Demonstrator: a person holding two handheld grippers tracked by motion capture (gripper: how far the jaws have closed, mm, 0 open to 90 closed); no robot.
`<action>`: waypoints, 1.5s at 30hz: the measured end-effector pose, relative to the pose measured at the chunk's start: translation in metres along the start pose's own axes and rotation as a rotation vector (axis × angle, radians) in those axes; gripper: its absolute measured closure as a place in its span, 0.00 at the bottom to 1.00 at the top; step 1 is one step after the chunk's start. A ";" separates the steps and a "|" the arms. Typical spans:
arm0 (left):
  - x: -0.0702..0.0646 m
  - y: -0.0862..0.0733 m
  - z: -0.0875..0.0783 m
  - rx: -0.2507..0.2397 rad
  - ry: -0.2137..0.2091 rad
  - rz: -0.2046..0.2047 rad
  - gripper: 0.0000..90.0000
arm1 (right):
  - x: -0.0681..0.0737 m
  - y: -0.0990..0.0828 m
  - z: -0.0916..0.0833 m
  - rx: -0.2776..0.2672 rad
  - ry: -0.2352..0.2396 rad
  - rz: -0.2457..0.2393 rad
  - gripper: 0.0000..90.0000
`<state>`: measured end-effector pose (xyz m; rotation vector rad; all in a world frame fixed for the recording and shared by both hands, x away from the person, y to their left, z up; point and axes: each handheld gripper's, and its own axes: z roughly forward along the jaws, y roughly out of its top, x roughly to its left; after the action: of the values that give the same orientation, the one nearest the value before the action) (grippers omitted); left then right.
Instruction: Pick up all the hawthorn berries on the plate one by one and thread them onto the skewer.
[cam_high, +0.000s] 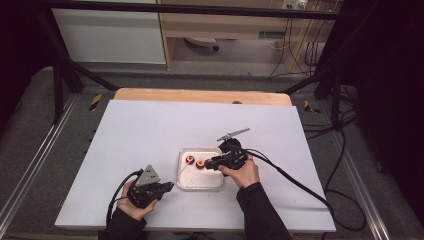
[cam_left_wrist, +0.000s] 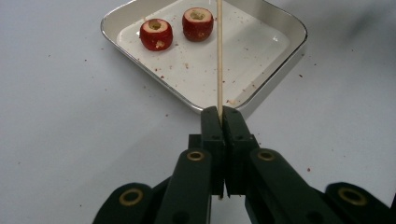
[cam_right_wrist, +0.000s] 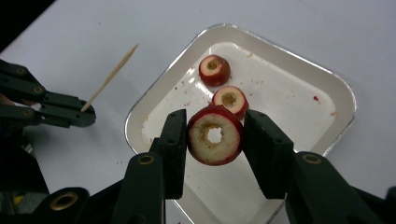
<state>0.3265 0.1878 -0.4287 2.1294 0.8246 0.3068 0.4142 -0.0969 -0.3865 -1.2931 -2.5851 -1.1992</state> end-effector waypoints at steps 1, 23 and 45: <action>0.000 0.000 0.000 -0.002 0.001 -0.003 0.98 | -0.001 -0.001 -0.001 -0.023 0.006 0.013 0.68; -0.012 0.001 0.001 -0.074 0.032 -0.115 0.98 | -0.010 -0.020 -0.003 -0.456 0.149 0.213 0.68; -0.031 0.013 0.016 -0.136 0.050 -0.154 0.98 | -0.009 -0.019 -0.007 -0.670 0.203 0.341 0.68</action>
<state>0.3165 0.1515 -0.4268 1.9271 0.9632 0.3266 0.4044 -0.1147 -0.3964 -1.5036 -1.7720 -2.0659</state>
